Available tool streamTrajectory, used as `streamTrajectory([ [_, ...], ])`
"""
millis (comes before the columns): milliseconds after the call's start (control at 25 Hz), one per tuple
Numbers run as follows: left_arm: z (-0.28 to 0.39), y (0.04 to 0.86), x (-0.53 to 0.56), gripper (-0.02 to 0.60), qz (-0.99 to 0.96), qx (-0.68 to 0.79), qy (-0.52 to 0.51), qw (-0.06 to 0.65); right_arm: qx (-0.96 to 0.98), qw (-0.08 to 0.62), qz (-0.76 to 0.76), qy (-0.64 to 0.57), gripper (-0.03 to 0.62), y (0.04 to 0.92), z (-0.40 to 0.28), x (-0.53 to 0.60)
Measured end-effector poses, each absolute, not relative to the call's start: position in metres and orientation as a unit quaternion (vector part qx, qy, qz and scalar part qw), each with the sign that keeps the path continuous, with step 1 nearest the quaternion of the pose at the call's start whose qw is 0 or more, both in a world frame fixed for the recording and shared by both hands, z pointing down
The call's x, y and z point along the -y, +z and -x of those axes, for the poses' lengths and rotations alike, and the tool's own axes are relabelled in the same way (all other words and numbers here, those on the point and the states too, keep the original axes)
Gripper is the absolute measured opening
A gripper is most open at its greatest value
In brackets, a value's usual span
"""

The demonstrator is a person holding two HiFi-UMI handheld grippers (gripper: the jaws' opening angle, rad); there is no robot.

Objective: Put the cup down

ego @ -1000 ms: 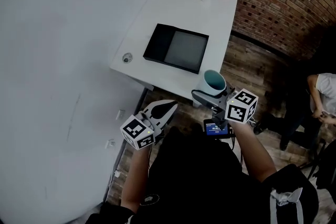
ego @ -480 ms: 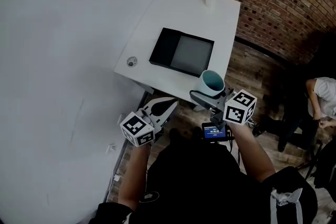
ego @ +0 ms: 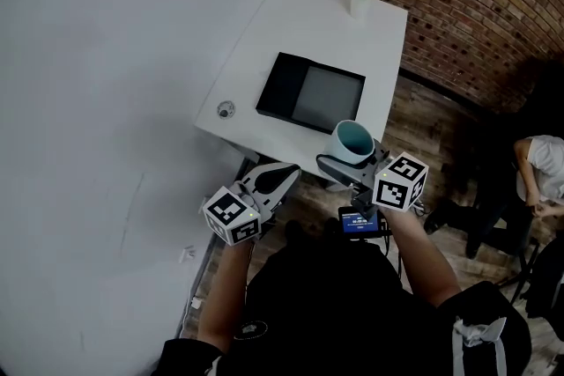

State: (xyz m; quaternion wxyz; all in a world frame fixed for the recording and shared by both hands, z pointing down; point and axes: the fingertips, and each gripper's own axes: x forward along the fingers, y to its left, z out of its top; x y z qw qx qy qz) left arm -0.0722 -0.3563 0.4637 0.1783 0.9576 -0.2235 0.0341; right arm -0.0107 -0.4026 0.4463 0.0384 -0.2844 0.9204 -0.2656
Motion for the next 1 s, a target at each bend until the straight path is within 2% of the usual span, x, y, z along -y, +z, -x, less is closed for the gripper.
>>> streamTrajectory([
  [360,0.085,0.463,0.375,0.008,-0.952,0.243,0.03,0.183,-0.925,0.0,0.258,-0.278,0.386,0.477,0.036,0.432],
  [1000,0.108,0.485,0.43,0.008,-0.939,0.293,0.034,0.179,-0.919,-0.05,0.283,-0.269,0.385,0.566,0.092,0.579],
])
